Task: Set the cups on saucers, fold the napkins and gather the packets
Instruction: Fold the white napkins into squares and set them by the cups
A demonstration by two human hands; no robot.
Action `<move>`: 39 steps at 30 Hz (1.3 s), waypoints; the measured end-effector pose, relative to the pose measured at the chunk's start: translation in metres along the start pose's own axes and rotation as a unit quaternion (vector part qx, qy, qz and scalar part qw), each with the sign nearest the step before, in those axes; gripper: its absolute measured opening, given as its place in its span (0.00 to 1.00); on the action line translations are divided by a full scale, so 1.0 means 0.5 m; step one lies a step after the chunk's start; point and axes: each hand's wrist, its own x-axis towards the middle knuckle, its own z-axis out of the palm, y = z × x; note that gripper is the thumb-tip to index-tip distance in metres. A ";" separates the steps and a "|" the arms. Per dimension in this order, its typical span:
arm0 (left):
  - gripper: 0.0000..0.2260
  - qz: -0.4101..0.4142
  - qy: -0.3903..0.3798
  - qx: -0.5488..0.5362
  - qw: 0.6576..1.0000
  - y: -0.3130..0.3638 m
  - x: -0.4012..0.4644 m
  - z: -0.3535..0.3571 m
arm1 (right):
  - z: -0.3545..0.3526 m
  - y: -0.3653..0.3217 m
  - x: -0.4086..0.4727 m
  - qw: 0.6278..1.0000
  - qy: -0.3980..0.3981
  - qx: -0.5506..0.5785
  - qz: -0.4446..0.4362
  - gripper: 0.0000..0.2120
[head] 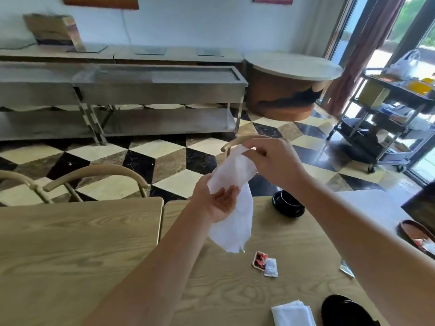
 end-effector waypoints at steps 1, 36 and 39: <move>0.28 0.001 0.004 -0.017 1.000 0.000 0.006 -0.024 | 0.007 -0.009 -0.004 1.000 -0.012 -0.008 -0.010 0.08; 0.10 0.387 0.024 -0.031 0.921 0.281 0.007 -0.092 | 0.142 0.204 0.035 0.689 0.140 0.532 0.471 0.04; 0.09 0.412 0.004 -0.011 0.911 0.245 -0.025 -0.110 | 0.126 0.186 -0.013 0.670 0.167 0.558 0.461 0.03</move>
